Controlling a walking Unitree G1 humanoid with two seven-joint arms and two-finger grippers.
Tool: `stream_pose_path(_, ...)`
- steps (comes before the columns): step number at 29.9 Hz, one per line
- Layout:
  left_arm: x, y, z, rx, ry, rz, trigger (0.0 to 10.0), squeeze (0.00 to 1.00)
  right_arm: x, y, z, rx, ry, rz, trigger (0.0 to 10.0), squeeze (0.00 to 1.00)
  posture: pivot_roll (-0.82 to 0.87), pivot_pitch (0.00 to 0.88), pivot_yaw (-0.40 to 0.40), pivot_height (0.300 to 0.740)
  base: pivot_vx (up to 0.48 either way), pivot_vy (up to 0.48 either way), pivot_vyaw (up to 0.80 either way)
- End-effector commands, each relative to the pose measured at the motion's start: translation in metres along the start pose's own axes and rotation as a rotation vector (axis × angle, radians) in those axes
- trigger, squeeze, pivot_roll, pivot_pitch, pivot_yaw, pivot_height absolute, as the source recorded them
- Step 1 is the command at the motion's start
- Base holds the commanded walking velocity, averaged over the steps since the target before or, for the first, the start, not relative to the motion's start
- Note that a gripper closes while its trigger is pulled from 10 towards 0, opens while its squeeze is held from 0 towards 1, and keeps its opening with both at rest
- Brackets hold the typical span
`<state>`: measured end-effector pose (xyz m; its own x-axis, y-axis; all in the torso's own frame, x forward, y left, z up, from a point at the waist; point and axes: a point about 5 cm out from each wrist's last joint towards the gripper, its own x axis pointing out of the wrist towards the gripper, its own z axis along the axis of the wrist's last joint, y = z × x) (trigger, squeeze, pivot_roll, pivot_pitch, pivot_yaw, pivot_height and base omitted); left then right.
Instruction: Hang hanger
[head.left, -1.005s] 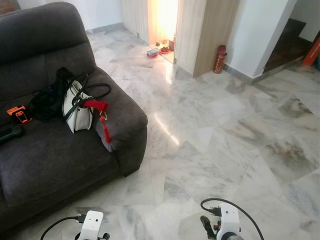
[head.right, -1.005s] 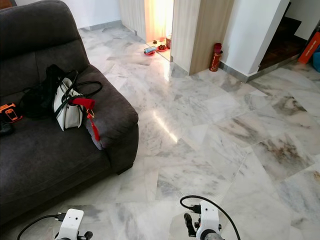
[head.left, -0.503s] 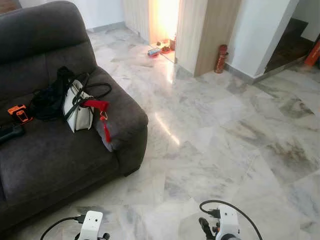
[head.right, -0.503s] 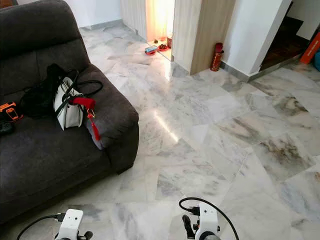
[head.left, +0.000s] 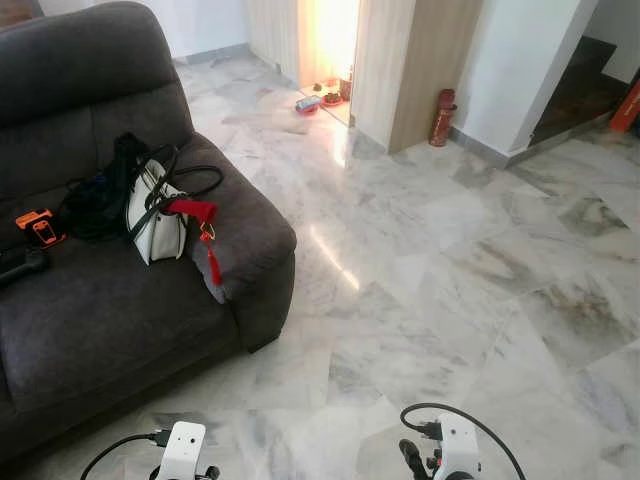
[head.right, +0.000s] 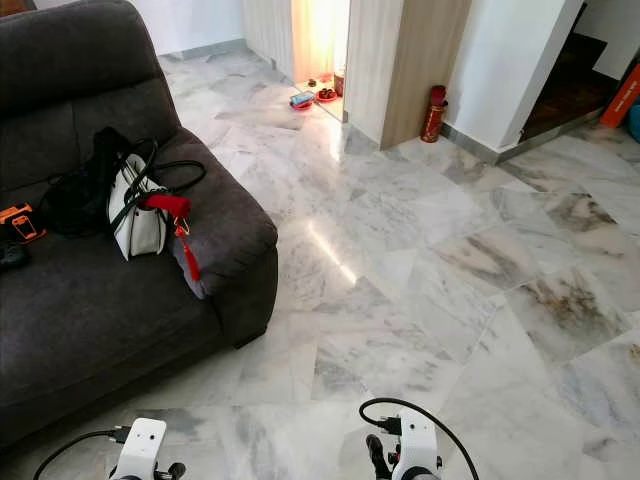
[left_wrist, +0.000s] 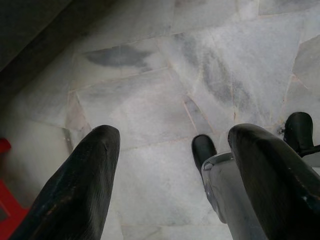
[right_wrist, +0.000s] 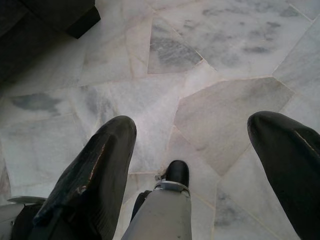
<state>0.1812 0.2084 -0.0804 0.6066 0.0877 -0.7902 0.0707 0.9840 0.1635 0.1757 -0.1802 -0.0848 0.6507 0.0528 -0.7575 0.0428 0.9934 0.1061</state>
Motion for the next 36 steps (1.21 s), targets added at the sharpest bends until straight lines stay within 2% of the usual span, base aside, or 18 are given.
stream_pose_path(1, -0.0010, 0.0015, -0.0061, -0.002, 0.028, 0.007, 10.0, 0.00, -0.0019, -0.0022, -0.0067, 0.008, 0.027, -0.008, 10.0, 0.00, 0.04, 0.000, -0.010, 0.740, 0.000, 0.000, 0.00)
stream_pose_path(30, -0.0004, 0.0009, -0.0031, 0.000, 0.018, 0.008, 10.0, 0.00, -0.0007, -0.0010, -0.0031, 0.013, 0.013, -0.007, 10.0, 0.00, 0.04, 0.000, -0.009, 0.740, 0.000, 0.000, 0.00)
stream_pose_path(36, -0.0004, 0.0010, -0.0033, -0.002, 0.019, 0.009, 10.0, 0.00, -0.0002, -0.0003, -0.0022, 0.006, 0.016, -0.008, 10.0, 0.00, 0.04, 0.000, -0.009, 0.740, 0.000, 0.000, -0.78)
